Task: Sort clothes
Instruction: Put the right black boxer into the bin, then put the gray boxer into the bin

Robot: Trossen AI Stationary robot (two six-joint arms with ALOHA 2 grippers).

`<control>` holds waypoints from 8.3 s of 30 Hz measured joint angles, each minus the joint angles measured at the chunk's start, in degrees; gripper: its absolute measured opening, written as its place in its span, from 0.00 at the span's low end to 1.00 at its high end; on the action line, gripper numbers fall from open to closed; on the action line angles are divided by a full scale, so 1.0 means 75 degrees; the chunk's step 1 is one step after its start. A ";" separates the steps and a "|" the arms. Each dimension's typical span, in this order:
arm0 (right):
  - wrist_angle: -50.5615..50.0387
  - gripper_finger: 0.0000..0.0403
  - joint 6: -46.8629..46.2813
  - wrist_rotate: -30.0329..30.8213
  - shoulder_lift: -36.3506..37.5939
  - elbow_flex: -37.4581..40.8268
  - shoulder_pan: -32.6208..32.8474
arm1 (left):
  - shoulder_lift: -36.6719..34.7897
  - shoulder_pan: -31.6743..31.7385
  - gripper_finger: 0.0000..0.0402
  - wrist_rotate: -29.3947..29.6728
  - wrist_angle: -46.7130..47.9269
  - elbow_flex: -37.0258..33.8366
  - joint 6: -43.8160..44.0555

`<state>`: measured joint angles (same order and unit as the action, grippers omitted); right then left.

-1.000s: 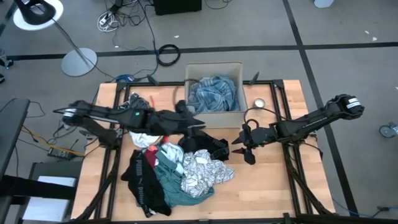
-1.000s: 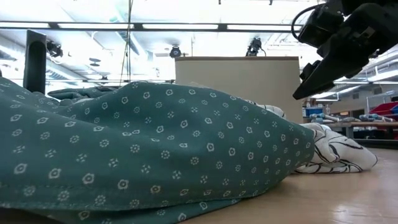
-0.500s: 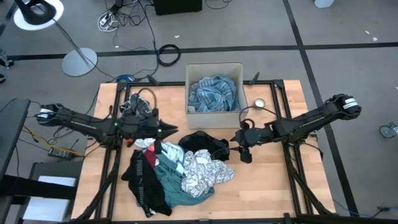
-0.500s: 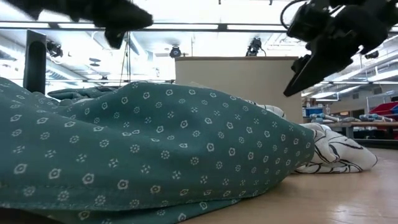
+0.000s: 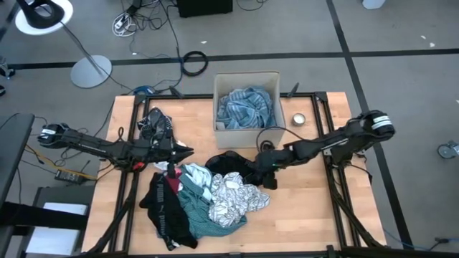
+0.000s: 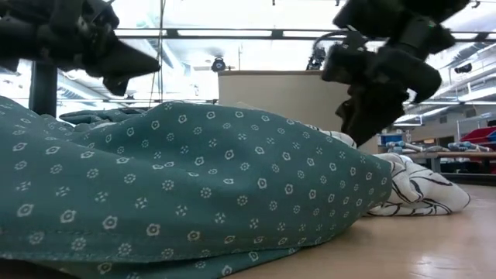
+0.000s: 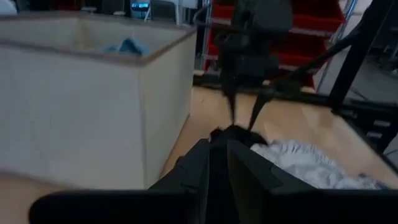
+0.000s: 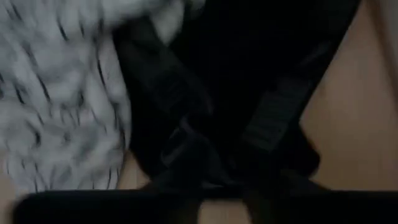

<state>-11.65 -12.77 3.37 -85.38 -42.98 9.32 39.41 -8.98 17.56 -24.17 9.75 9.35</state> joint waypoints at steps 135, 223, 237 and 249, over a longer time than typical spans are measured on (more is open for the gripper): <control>0.0242 0.49 -0.2959 0.2778 0.2899 0.0298 0.0763 | 0.0739 0.3584 0.16 -0.0396 1.0682 0.4131 0.2372; 0.0582 0.47 -0.2747 0.2737 0.2905 0.0333 0.0754 | 0.2836 0.5888 0.07 -0.1615 1.0805 0.2281 0.3851; 0.0601 0.46 -0.2748 0.2735 0.2905 0.0333 0.0755 | 0.2781 0.5885 0.00 -0.1202 1.1690 0.4679 0.2993; 0.0600 0.46 -0.2742 0.2734 0.2905 0.0333 0.0755 | 0.2781 0.5369 0.00 -0.1315 1.0790 0.7700 0.2158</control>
<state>-7.14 -33.34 23.88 -63.59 -40.49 14.98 60.27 31.29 7.70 56.75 67.50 25.53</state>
